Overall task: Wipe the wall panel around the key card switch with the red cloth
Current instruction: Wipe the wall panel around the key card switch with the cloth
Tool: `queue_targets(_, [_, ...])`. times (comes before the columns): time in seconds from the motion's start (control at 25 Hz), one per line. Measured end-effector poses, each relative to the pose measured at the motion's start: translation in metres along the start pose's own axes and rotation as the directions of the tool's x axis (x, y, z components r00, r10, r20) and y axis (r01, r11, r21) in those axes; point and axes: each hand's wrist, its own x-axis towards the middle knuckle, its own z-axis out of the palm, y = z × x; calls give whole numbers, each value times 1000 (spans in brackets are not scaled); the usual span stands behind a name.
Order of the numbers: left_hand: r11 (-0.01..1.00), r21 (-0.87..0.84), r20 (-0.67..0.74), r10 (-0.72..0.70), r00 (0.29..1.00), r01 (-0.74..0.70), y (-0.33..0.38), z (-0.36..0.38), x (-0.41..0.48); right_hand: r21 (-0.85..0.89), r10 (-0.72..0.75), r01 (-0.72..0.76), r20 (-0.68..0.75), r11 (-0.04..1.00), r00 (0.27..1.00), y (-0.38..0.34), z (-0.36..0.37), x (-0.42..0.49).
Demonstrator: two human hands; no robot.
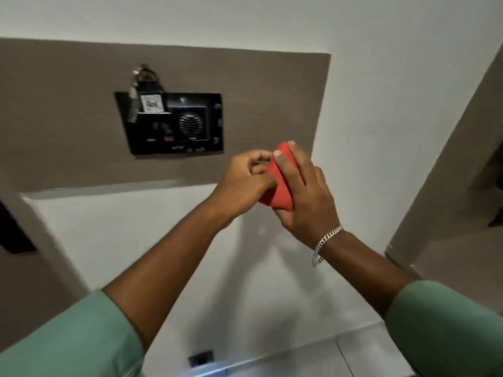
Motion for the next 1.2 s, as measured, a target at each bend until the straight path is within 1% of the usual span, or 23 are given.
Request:
queue_targets(0.08, [983,77,-151,175,973,-165,26,-39,-15,-21,-42,40,-94,999,995,-29,2,26])
queue_targets(0.16, [934,141,-286,355,890,-327,49,-72,-26,-114,-68,51,-148,992,987,-50,4,50])
queue_targets(0.24, [865,242,-420,503,756,-440,65,-103,-33,-162,-48,19,-177,987,983,-67,8,74])
queue_targets(0.28, [825,324,-467,566,680,-464,69,-117,-34,-158,-21,-7,-174,987,984,-73,11,84])
queue_targets(0.32, [776,435,-485,629,607,-456,71,-131,-34,-152,-7,-19,-168,988,986,-79,14,94])
queue_targets(0.36, [721,557,-466,682,564,-412,70,-144,-34,-155,-15,-9,-153,988,988,-83,19,100])
queue_targets(0.4, [660,663,-410,715,567,-353,67,-156,-32,-169,-46,23,-133,985,990,-86,24,104])
queue_targets(0.48, [523,810,-237,706,667,-266,53,-177,-26,-203,-109,92,-74,975,991,-89,39,104])
queue_targets(0.52, [445,864,-158,683,713,-236,45,-188,-22,-209,-116,103,-50,973,992,-89,47,102])
queue_targets(0.56, [348,915,-87,663,744,-204,38,-199,-17,-199,-107,97,-42,975,993,-89,54,98])
queue_targets(0.6, [225,959,-15,650,760,-172,31,-210,-11,-175,-92,83,-42,981,995,-89,59,94])
queue_targets(0.68, [-69,992,122,631,766,-101,18,-231,-1,-93,-71,65,-57,994,996,-89,68,92])
queue_targets(0.72, [-190,980,170,631,757,-61,12,-238,3,-43,-43,39,-86,998,995,-92,72,94])
queue_targets(0.76, [-275,961,200,643,740,-21,7,-243,7,15,12,-10,-123,1000,992,-98,76,99])
queue_targets(0.8, [-322,946,216,664,716,14,3,-245,11,69,83,-72,-162,995,983,-105,80,106])
queue_targets(0.84, [-343,938,222,690,689,41,-1,-246,15,101,134,-116,-199,988,971,-109,85,111])
queue_targets(0.88, [-351,935,226,713,664,59,-5,-246,18,92,126,-106,-237,990,963,-109,89,113])
queue_targets(0.92, [-357,932,233,728,644,67,-8,-247,21,27,41,-35,-268,999,963,-103,92,111])
queue_targets(0.96, [-364,929,241,738,631,71,-9,-248,23,-72,-96,79,-273,994,957,-91,93,107])
queue_targets(1.0, [-369,926,246,745,620,77,-10,-250,24,-153,-225,190,-257,970,940,-77,92,103])
queue_targets(1.04, [-372,924,246,753,610,86,-11,-251,24,-183,-299,258,-246,949,922,-66,90,103])
queue_targets(1.08, [-373,923,247,759,602,91,-11,-251,24,-165,-304,267,-262,949,916,-61,89,105])
queue_targets(1.2, [-373,923,248,763,596,93,-13,-250,24,-5,-149,156,-339,988,929,-82,94,121])
